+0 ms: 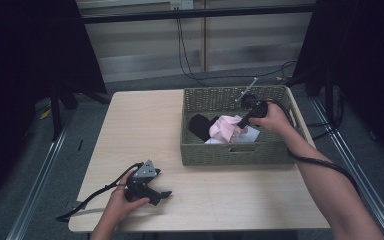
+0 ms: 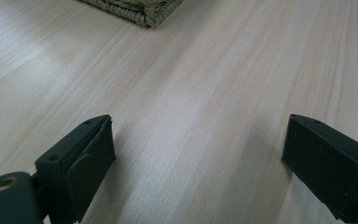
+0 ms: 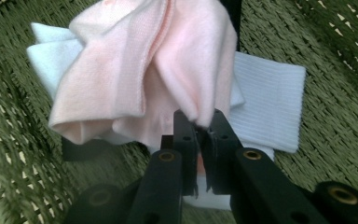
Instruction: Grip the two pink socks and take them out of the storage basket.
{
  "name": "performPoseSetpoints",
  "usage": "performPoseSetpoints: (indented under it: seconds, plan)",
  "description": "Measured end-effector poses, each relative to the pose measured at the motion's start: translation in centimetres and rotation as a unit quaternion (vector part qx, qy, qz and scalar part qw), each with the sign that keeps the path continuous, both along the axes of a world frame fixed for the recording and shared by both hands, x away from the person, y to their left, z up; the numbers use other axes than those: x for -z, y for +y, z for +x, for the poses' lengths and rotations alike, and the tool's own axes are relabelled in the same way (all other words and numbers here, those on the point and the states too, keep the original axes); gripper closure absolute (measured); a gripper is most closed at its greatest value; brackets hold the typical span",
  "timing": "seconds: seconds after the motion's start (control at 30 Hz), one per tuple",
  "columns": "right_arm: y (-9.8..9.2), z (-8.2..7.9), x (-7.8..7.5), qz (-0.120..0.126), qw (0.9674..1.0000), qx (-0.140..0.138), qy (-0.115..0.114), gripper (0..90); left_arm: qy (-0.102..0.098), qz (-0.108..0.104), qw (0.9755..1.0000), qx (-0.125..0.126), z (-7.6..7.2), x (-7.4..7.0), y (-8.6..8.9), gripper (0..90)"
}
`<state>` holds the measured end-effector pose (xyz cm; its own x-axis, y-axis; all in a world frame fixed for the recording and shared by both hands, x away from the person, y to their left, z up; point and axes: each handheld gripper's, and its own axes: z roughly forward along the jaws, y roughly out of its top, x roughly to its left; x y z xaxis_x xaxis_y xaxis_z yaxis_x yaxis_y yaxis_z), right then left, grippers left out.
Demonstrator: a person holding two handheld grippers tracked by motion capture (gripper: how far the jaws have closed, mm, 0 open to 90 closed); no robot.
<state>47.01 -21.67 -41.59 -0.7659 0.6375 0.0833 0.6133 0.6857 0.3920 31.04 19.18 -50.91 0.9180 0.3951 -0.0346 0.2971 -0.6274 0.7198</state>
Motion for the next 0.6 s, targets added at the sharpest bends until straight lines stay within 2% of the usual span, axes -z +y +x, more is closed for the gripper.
performPoseSetpoints:
  seconds: [0.6]
  plan:
    - [-3.2, -1.0, -3.1, 0.008, 0.9994, 0.034, 0.003, 87.3, 0.0, 0.0, 1.0, 0.0, 0.0, 0.0, 0.0, 8.4]
